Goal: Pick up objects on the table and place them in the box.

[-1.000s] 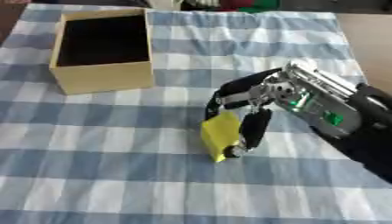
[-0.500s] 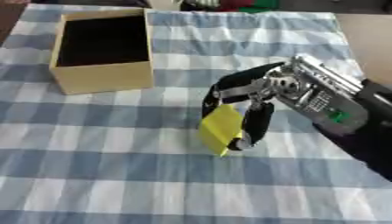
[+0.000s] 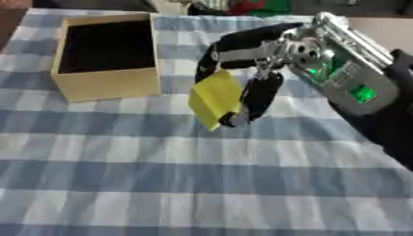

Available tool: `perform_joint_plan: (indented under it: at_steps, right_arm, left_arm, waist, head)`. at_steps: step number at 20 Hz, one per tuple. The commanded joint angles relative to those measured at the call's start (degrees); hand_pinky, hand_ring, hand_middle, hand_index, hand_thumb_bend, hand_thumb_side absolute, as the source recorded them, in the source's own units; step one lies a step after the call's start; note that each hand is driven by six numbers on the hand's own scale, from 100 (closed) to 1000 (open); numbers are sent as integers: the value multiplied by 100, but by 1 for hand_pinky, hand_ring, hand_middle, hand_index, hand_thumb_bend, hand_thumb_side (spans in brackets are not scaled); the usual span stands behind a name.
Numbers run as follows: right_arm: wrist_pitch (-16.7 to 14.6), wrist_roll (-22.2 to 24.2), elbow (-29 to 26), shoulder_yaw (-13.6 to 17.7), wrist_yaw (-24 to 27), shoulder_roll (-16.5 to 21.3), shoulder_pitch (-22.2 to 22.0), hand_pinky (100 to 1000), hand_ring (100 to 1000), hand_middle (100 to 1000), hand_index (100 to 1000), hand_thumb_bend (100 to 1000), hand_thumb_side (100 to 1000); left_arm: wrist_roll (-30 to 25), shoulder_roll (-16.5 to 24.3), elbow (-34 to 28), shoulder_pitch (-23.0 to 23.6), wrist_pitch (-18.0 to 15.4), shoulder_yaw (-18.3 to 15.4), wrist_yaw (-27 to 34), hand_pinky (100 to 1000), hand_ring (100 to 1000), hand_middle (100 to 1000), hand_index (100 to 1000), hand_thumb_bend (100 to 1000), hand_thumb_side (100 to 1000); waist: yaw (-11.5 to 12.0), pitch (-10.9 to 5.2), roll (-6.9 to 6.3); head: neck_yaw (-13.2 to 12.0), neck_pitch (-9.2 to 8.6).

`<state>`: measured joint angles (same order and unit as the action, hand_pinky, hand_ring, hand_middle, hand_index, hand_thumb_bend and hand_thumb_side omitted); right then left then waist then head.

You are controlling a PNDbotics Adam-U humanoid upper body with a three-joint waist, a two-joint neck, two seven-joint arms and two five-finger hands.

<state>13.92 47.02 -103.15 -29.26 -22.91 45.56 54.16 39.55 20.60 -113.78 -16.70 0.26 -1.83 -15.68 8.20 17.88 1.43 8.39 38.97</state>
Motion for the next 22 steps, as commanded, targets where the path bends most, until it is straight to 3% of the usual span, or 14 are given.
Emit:
perform_joint_plan:
  at_steps: [1, 8, 9, 10, 16, 22]
  right_arm:
    - [-13, -158, 303, 108, -179, -157, 363, 881, 877, 514, 636, 100, 100]
    - [30, -615, 1528, 183, -751, -1292, 1327, 874, 859, 516, 646, 100, 100]
    - [25, -716, 1738, 240, -857, -1485, 1430, 875, 860, 517, 647, 100, 188]
    - [2, -811, 1942, 292, -952, -1676, 1530, 876, 860, 515, 648, 100, 100]
    - [-158, -1419, 2978, 676, -1455, -2609, 1934, 881, 859, 512, 655, 100, 100]
    - [-198, -2036, 3788, 1046, -1870, -3279, 2147, 883, 858, 511, 660, 100, 100]
  left_arm:
    - [-24, 66, -81, -21, -8, 4, 12, 958, 689, 504, 711, 100, 277]
    - [-54, 41, -81, -16, -13, 36, 33, 958, 689, 504, 710, 100, 276]
    - [-59, 36, -81, -18, -13, 40, 38, 958, 689, 504, 711, 100, 276]
    - [-65, 29, -81, -23, -13, 46, 43, 958, 689, 504, 711, 100, 276]
    - [-110, -13, -81, -56, -28, 91, 87, 959, 690, 504, 710, 100, 279]
    - [-146, -44, -81, -102, -46, 128, 122, 960, 690, 504, 710, 100, 282]
  waist:
    - [12, -156, -17]
    - [35, -192, -48]
    - [46, -193, -58]
    - [64, -193, -65]
    - [160, -174, -72]
    - [288, -135, -43]
  head:
    - [38, -2]
    - [188, 44]
    - [227, 46]
    - [275, 47]
    - [524, 15]
    - [647, -54]
